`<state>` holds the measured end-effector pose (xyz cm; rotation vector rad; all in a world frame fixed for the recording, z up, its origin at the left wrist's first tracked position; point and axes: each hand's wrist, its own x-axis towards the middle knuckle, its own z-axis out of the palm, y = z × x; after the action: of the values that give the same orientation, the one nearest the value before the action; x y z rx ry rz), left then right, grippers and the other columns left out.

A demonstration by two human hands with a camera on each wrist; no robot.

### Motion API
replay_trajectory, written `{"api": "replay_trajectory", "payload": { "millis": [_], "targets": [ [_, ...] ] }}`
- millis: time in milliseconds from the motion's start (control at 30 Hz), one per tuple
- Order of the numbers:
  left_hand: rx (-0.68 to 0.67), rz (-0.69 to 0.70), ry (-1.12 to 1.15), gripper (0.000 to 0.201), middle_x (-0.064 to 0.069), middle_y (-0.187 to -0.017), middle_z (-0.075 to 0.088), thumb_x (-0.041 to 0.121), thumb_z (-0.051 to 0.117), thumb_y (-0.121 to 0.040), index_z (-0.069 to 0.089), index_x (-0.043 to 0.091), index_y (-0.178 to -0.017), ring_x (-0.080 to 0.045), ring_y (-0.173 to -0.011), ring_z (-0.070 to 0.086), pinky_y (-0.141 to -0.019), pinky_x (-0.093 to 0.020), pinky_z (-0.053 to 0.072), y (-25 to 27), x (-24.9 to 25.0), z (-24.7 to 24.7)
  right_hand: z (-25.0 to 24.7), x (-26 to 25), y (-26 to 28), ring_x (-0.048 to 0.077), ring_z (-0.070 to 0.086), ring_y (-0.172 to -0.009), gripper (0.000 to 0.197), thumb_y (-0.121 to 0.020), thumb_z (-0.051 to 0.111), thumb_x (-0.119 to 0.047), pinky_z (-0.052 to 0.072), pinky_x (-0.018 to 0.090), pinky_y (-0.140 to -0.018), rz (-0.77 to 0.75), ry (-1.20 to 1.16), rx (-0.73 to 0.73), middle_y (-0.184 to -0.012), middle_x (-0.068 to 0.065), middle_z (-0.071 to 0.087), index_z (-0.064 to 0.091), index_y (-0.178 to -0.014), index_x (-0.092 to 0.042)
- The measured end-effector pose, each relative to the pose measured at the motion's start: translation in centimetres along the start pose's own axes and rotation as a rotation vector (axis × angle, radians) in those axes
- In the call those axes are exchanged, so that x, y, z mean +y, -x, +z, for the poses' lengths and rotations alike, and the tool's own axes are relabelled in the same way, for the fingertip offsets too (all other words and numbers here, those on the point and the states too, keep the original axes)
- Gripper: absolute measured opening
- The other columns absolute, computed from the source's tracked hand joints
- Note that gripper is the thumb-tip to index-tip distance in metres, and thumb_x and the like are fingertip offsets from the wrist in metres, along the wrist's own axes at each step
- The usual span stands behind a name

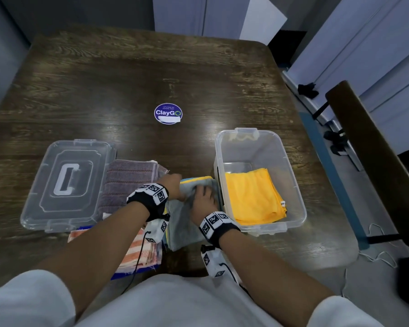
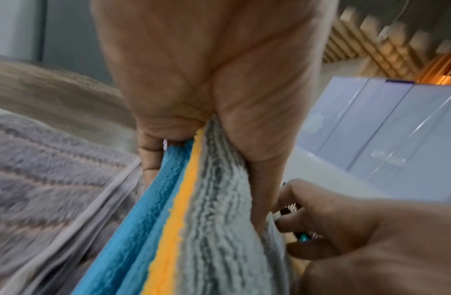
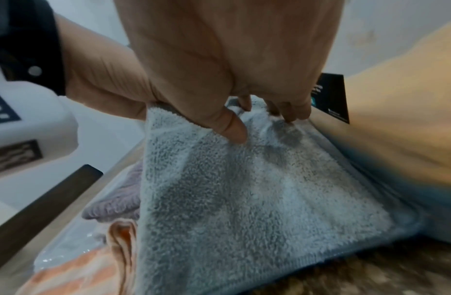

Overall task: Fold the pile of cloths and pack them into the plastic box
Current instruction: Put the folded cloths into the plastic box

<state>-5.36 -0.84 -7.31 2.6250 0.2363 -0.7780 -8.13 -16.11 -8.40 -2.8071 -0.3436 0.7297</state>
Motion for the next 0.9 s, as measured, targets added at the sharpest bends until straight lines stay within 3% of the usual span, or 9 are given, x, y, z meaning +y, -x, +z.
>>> {"api": "replay_trajectory", "payload": {
  "millis": [67,200,333,400,467,567,667,733,900],
  "targets": [
    [0.065,0.005,0.04,0.064,-0.013,-0.126,0.062,0.041,0.079,-0.079,0.054,0.007,-0.127,-0.032,-0.112,0.061,-0.089,-0.039,0.051,1.0,0.5,-1.5,-0.9,-0.3,0.1,0.039,0.05,-0.126,0.052,-0.097,0.046,-0.01,0.044,0.044,-0.101,-0.033,-0.06,0.075,-0.144,0.021,0.036,0.027,-0.146,-0.006],
    [0.221,0.014,0.133,0.047,-0.011,-0.106,0.068,0.038,0.078,-0.075,0.063,0.01,-0.11,-0.033,-0.099,0.064,-0.082,-0.039,0.054,3.7,2.3,-5.1,-3.0,-0.8,0.3,0.044,0.051,-0.118,0.067,-0.089,0.054,-0.006,0.048,0.05,-0.093,-0.124,-0.246,0.174,-0.137,0.024,0.038,0.021,-0.148,-0.004],
    [0.397,0.045,0.231,0.049,-0.009,-0.107,0.069,0.034,0.077,-0.073,0.065,0.019,-0.119,-0.03,-0.1,0.064,-0.084,-0.037,0.054,6.5,4.3,-8.6,-5.8,-0.9,0.4,0.044,0.051,-0.115,0.073,-0.086,0.054,0.003,0.045,0.037,-0.088,-0.194,-0.566,0.294,-0.135,0.028,0.041,0.019,-0.15,0.001],
    [0.493,0.076,0.279,0.042,-0.005,-0.097,0.071,0.032,0.076,-0.072,0.067,0.025,-0.113,-0.026,-0.094,0.066,-0.077,-0.032,0.051,7.8,5.1,-10.2,-7.2,-0.8,0.4,0.039,0.05,-0.12,0.074,-0.088,0.058,0.001,0.042,0.029,-0.093,-0.248,-0.71,0.349,-0.137,0.025,0.042,0.02,-0.151,-0.003],
    [0.581,0.119,0.337,0.032,0.002,-0.083,0.068,0.029,0.075,-0.073,0.066,0.029,-0.104,-0.023,-0.086,0.066,-0.067,-0.028,0.044,9.2,6.1,-11.8,-8.7,-0.6,0.1,0.032,0.049,-0.125,0.078,-0.089,0.066,-0.01,0.045,0.037,-0.104,-0.309,-0.821,0.376,-0.139,0.017,0.044,0.02,-0.151,-0.015],
    [0.675,0.219,0.477,0.029,0.005,-0.082,0.067,0.025,0.075,-0.077,0.064,0.025,-0.103,-0.014,-0.078,0.065,-0.057,-0.027,0.046,11.4,7.9,-14.1,-11.2,0.3,-0.5,0.023,0.043,-0.138,0.094,-0.084,0.074,-0.041,0.045,0.05,-0.11,-0.357,-1.007,0.344,-0.15,0.004,0.037,0.011,-0.154,-0.035],
    [0.724,0.344,0.595,0.03,0.004,-0.09,0.07,0.026,0.077,-0.078,0.064,0.024,-0.105,-0.013,-0.081,0.067,-0.067,-0.033,0.052,12.8,9.6,-15.8,-14.4,2.1,-0.6,0.019,0.041,-0.141,0.119,-0.067,0.077,-0.069,0.043,0.047,-0.112,-0.344,-1.055,0.315,-0.157,0.001,0.032,0.004,-0.156,-0.038],
    [0.686,0.403,0.672,0.032,0.002,-0.097,0.07,0.025,0.079,-0.08,0.064,0.023,-0.108,-0.012,-0.084,0.067,-0.073,-0.032,0.052,13.1,10.5,-16.7,-16.4,4.0,-0.6,0.017,0.045,-0.138,0.126,-0.062,0.083,-0.065,0.045,0.045,-0.111,-0.366,-1.135,0.265,-0.156,0.002,0.035,0.005,-0.156,-0.034],
    [0.563,0.527,0.859,0.043,0.003,-0.107,0.064,0.012,0.077,-0.085,0.058,0.016,-0.124,-0.002,-0.086,0.062,-0.076,-0.018,0.051,12.8,13.0,-16.7,-19.9,9.3,-0.4,0.018,0.054,-0.132,0.109,-0.067,0.089,-0.053,0.049,0.048,-0.107,-0.454,-1.196,0.048,-0.147,-0.003,0.051,0.023,-0.151,-0.033]
  ]
}}
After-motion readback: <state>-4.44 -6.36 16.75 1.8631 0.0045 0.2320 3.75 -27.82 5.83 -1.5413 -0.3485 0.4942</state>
